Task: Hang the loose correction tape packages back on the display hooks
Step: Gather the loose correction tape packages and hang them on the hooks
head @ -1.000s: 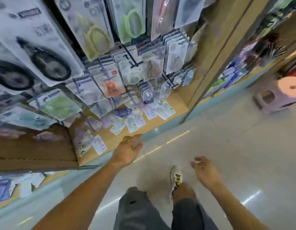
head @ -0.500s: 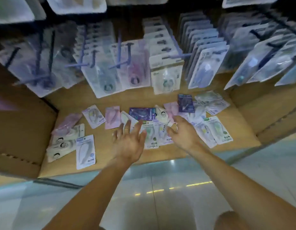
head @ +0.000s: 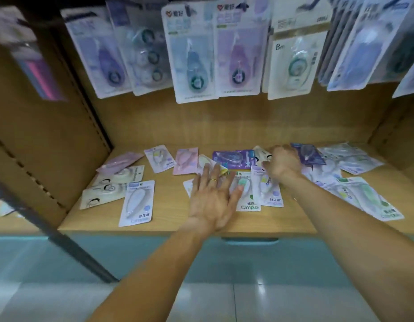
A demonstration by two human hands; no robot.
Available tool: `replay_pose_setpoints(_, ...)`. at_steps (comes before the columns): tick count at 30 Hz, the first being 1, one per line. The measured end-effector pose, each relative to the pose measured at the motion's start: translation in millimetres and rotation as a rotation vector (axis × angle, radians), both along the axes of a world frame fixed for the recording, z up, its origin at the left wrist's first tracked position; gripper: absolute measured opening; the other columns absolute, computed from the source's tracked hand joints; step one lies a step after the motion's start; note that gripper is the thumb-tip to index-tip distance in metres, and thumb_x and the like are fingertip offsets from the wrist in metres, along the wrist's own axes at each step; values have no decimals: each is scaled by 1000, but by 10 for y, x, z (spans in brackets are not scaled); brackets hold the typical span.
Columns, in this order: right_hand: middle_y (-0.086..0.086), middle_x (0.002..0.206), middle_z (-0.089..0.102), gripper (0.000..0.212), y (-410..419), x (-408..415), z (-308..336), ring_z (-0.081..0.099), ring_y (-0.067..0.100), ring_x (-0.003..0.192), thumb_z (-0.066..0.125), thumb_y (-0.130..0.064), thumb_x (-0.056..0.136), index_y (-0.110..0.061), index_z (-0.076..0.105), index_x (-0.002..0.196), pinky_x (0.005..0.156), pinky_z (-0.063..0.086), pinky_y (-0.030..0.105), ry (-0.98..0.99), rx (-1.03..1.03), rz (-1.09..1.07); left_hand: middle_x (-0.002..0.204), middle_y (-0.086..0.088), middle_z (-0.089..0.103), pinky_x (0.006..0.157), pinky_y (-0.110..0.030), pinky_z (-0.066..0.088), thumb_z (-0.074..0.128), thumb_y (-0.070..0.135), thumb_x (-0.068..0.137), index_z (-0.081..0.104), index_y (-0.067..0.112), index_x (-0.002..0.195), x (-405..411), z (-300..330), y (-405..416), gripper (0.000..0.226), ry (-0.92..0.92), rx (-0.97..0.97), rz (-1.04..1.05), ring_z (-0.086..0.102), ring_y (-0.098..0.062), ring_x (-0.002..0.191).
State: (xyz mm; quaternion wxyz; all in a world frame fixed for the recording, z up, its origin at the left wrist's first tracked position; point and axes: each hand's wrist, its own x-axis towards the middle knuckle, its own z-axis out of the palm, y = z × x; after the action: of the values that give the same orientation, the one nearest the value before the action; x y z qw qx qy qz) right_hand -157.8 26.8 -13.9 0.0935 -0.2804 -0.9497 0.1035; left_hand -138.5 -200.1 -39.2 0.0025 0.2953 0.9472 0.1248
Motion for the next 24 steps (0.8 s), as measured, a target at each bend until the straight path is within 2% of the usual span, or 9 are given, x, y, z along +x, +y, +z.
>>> replay_pose_setpoints(4,27,117,65,40,69,-56,64,62,42,110,62,-37,95,-1,68,111,93,46,39,165,-126,-116,177,-3,3,130,-45,-2,16,65,106,15,42,166,47,-15,-312,64,0,29,49,-7,-24,162)
replay_pose_setpoints(8,26,111,71,36,43,-69,197,67,44,105,62,-36,93,-4,72,104,80,49,37,254,-290,-150,176,-5,12,131,-44,1,16,62,107,16,38,166,84,-59,-593,64,-11,42,100,3,-25,162)
replay_pose_setpoints(10,24,111,73,34,-93,-16,291,68,43,102,61,-37,90,-9,73,106,78,49,37,308,-289,-122,175,-5,17,131,-45,5,13,64,106,19,37,165,110,-42,-690,66,28,84,125,8,-25,162)
replay_pose_setpoints(13,18,112,72,29,-515,75,319,68,38,99,69,-22,88,-13,73,115,82,55,40,391,-279,134,170,-8,31,129,-49,16,5,63,95,32,29,162,97,43,-860,80,99,115,226,22,-30,158)
replay_pose_setpoints(17,-1,116,61,46,-1255,181,118,59,22,101,74,-3,85,-14,68,128,85,38,25,319,-300,652,147,-17,57,113,-51,40,12,44,95,56,14,142,-15,68,-1329,71,185,210,432,53,-40,133)
replay_pose_setpoints(19,-2,122,63,48,-1565,172,-24,57,21,112,74,0,83,-13,68,130,91,36,22,271,-240,855,145,-20,58,110,-51,43,24,30,96,57,8,142,-126,42,-1646,60,180,228,527,53,-42,131)
replay_pose_setpoints(21,0,131,65,49,-1786,113,-159,56,22,123,71,0,85,-17,68,131,101,42,31,195,-182,944,153,-21,51,114,-50,39,43,13,95,52,5,147,-267,-11,-1941,53,173,191,595,47,-43,139)
replay_pose_setpoints(22,-2,131,65,50,-1852,79,-205,56,23,125,69,1,86,-19,68,131,105,43,34,160,-152,966,158,-20,46,119,-50,35,47,10,95,48,5,150,-323,-30,-2054,55,157,162,607,41,-42,144)
replay_pose_setpoints(24,-4,132,66,52,-1916,41,-244,55,23,127,63,5,87,-20,68,132,107,42,32,125,-107,986,166,-17,35,123,-51,29,49,12,96,41,10,155,-375,-66,-2174,59,95,115,606,32,-40,152)
